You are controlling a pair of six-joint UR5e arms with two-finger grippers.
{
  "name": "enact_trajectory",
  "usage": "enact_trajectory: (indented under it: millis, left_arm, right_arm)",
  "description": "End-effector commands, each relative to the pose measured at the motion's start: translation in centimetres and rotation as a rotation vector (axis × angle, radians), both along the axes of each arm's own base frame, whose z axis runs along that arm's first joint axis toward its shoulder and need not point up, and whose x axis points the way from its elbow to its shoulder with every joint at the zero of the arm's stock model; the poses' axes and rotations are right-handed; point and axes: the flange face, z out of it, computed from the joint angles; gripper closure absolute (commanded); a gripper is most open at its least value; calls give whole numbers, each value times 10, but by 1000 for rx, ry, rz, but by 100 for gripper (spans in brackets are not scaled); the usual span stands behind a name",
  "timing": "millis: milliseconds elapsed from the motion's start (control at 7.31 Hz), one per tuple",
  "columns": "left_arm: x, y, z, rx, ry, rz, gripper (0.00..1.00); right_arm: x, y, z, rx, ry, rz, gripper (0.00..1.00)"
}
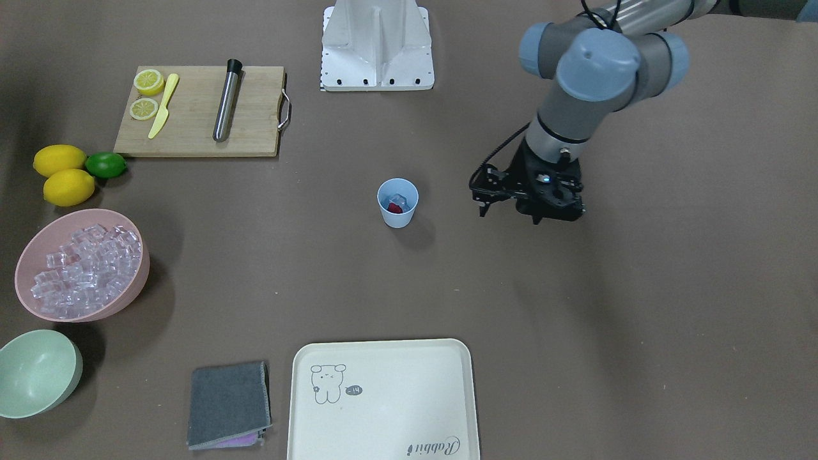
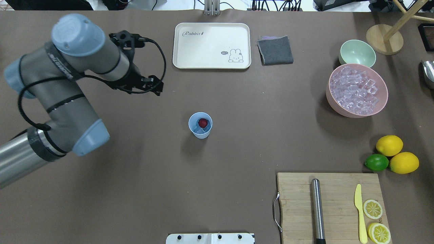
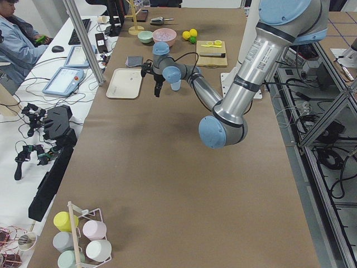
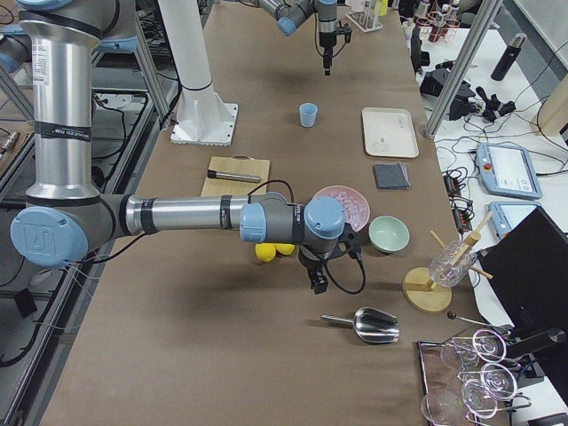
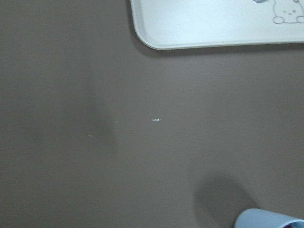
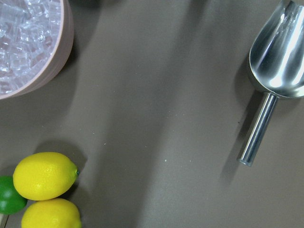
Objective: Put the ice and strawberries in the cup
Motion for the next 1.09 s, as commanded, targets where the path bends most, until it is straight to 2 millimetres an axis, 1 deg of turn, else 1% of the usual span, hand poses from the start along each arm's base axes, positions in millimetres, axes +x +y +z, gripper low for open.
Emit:
enact_trajectory:
  millis: [0,137,274,410,547,684,821,958]
  left_arm:
    - [-140,-37,90,15,-12,55,2]
    - [-202,-44,132,17,-4,69,2]
    - [-257,-36,173,9,-21,43,2]
    - [-303,-26,217,4,-36,39,2]
    - [-334,-13,265,-14,-51,48,2]
    - [-367,-8,303,-24,-58,49,2]
    - [-379,-6,312,-48,-16,40,2]
    - [-385,-6,314,-48,-12,29,2]
  right_arm:
    - [3,3,2,-3,0,6,1]
    - [3,2,1,-3,0,7,1]
    - [4,2,2,-3,2,7,1]
    - [3,-1,2,-4,2,8,1]
    - [3,-3,0,0,3,8,1]
    - [4,-5,-3,3,3,13,1]
    - [4,-9,-8,10,3,16,1]
    - [4,-9,-8,6,2,18,1]
